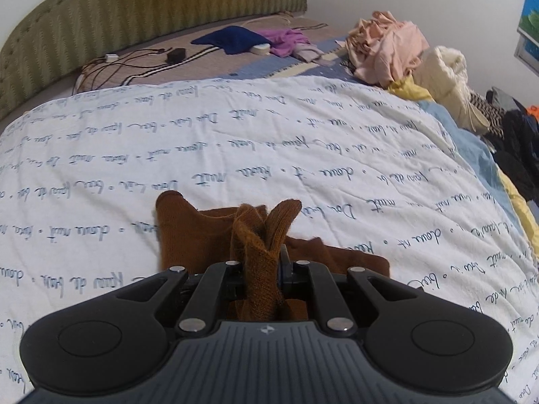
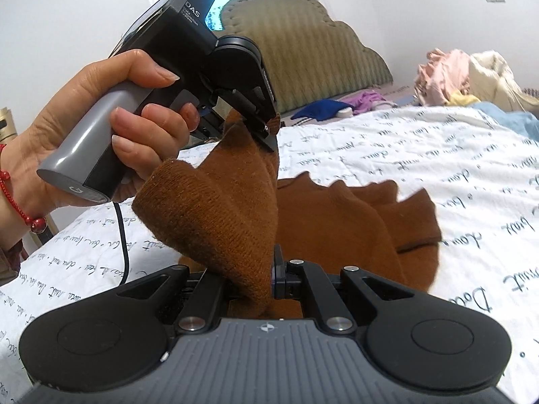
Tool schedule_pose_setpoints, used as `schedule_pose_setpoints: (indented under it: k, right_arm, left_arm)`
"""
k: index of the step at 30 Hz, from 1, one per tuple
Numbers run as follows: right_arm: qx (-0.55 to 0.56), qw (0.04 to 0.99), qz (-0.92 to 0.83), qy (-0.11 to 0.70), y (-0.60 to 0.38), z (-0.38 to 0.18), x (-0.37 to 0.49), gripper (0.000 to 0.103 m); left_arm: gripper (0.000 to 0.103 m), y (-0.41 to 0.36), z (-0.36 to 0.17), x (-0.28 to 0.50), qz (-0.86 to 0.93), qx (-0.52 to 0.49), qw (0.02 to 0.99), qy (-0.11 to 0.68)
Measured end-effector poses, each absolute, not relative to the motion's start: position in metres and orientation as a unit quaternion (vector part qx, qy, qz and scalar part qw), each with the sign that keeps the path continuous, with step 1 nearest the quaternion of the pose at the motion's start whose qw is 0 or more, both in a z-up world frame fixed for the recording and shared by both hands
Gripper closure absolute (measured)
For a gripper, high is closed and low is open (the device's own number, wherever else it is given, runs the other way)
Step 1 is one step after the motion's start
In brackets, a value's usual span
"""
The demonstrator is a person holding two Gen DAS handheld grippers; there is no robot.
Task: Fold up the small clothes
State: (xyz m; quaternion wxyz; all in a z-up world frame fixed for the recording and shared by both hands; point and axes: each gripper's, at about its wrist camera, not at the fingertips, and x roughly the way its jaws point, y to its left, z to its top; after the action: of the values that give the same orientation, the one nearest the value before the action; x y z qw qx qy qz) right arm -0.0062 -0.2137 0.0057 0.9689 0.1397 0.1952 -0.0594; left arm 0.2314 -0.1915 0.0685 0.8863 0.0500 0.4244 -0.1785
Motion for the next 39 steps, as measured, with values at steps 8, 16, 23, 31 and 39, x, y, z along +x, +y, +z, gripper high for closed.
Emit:
schedule_pose_setpoints:
  k: [8, 16, 23, 31, 39]
  right_arm:
    - [0.17, 0.962, -0.053, 0.207, -0.236, -0.009, -0.011, 0.095]
    - [0.206, 0.956, -0.032, 0.208, -0.251, -0.024, -0.013, 0.094]
    - [0.224, 0.953, -0.021, 0.205, -0.26, -0.033, -0.015, 0.094]
    - [0.246, 0.947, -0.013, 0.208, -0.268, -0.038, -0.015, 0.093]
    - [0.243, 0.947, -0.004, 0.209, -0.268, -0.038, -0.015, 0.092]
  left_arm:
    - [0.094, -0.227, 0.049, 0.23, -0.175, 0.079, 0.879, 0.436]
    - [0.094, -0.255, 0.029, 0.23, -0.174, 0.114, 0.874, 0.439]
    - [0.094, -0.275, 0.015, 0.229, -0.175, 0.141, 0.872, 0.435]
    - [0.094, -0.285, 0.006, 0.23, -0.173, 0.154, 0.871, 0.433]
    - [0.093, -0.297, 0.001, 0.226, -0.176, 0.18, 0.868, 0.428]
